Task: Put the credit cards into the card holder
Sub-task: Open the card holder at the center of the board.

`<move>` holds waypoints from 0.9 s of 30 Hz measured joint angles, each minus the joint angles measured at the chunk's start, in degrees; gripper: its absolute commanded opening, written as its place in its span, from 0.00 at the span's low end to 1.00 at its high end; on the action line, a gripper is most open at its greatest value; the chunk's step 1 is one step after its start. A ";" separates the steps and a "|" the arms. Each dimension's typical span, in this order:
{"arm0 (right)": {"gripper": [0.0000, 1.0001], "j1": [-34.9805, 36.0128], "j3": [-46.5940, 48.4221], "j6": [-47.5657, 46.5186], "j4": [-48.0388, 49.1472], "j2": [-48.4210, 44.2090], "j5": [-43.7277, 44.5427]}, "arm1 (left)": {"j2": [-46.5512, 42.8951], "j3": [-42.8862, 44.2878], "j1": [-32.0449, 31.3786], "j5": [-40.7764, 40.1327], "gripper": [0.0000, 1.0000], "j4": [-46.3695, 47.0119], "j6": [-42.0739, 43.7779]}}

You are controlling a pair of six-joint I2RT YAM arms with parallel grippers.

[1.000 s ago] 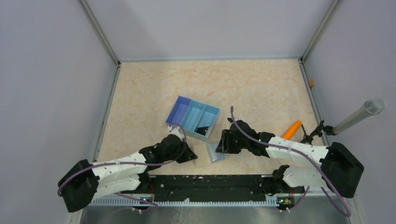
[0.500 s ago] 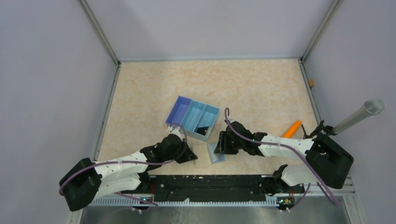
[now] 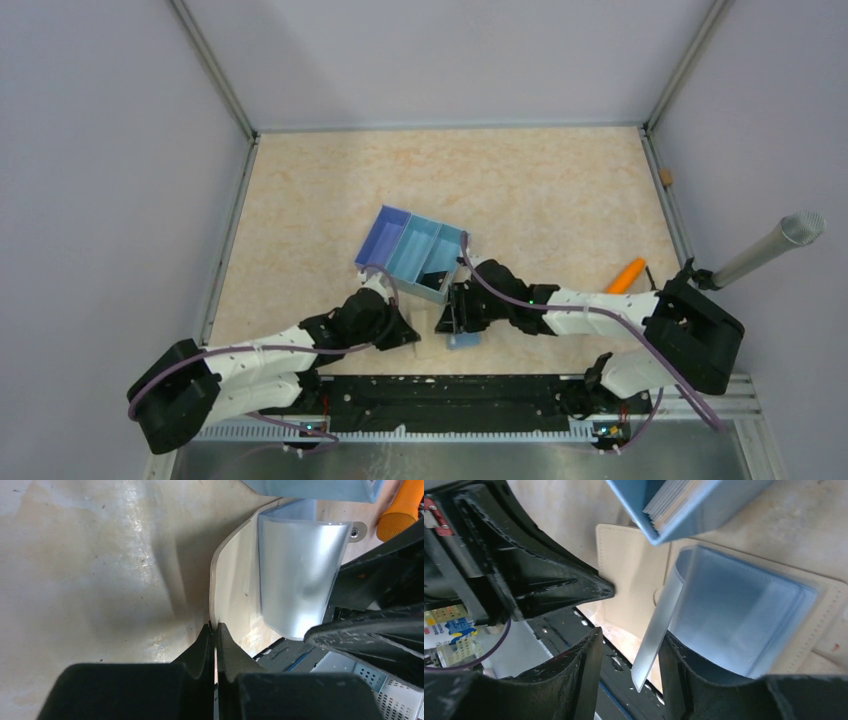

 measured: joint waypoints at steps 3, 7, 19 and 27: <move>0.45 0.61 0.90 -0.26 2.71 1.57 -0.79 | -0.02 -0.66 0.42 -0.02 0.00 0.44 0.00; 0.45 1.22 1.20 -0.28 5.95 5.38 -1.68 | -0.63 -1.70 0.94 -0.37 0.06 0.72 -0.04; 0.56 2.97 5.57 0.00 10.43 10.32 -2.86 | -11.47 -5.18 1.73 -5.25 0.46 -1.73 -0.76; 0.58 3.02 6.62 0.07 12.41 10.73 -2.84 | -23.02 -5.33 2.10 -9.75 0.51 -12.07 -0.92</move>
